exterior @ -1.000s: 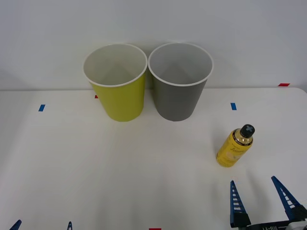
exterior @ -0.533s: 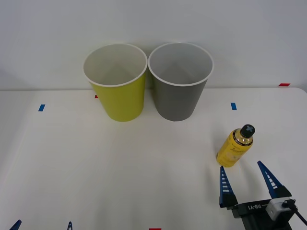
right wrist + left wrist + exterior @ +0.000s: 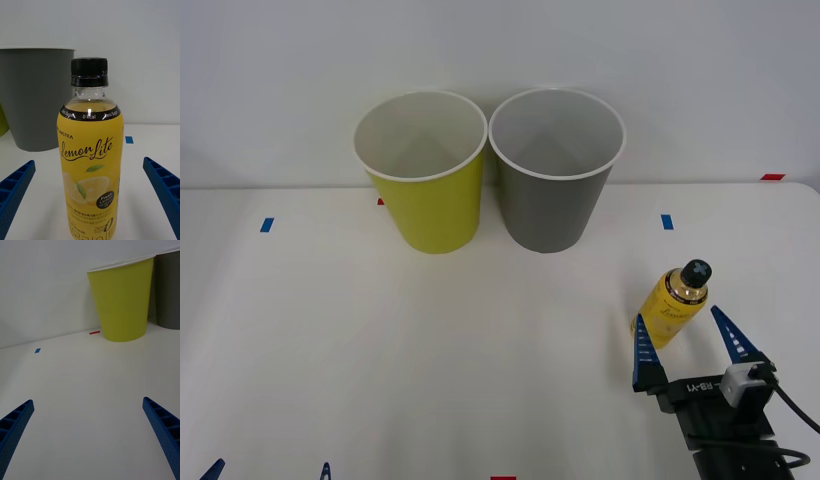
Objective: Put cans in the gray bin and PET bottles in the light green bin.
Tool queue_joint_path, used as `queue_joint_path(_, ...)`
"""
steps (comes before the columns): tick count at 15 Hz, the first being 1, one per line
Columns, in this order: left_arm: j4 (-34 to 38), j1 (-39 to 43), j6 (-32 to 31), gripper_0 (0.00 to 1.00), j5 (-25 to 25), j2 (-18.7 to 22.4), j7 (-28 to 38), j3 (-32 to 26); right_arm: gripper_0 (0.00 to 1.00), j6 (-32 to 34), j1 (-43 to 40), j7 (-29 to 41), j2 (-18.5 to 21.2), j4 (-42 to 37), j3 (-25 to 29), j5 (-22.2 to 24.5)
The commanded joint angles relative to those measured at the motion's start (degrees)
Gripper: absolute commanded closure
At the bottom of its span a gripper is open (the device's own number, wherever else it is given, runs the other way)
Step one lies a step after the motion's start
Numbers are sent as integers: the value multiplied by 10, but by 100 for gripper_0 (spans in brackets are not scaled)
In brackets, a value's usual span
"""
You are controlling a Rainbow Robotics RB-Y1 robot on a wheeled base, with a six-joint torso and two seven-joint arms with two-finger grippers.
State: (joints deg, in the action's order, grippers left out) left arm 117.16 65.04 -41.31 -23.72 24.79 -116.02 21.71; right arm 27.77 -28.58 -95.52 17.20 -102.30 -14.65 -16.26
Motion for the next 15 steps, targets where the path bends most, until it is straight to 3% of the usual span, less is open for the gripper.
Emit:
queue_joint_path(1,0,0,0,0,0,0,0,0,0,-40,27,-2,-16,-1,13,-2)
queue_joint_path(8,0,0,0,0,0,0,0,0,0,-71,60,-6,-33,0,31,-4)
queue_joint_path(9,0,0,0,0,0,0,0,0,44,-71,60,-5,-32,0,31,-5)
queue_joint_path(10,0,0,0,0,0,0,0,0,76,-71,59,-5,-32,0,31,-8)
queue_joint_path(15,0,0,0,0,0,0,0,0,82,-71,59,-7,-34,0,31,-16)
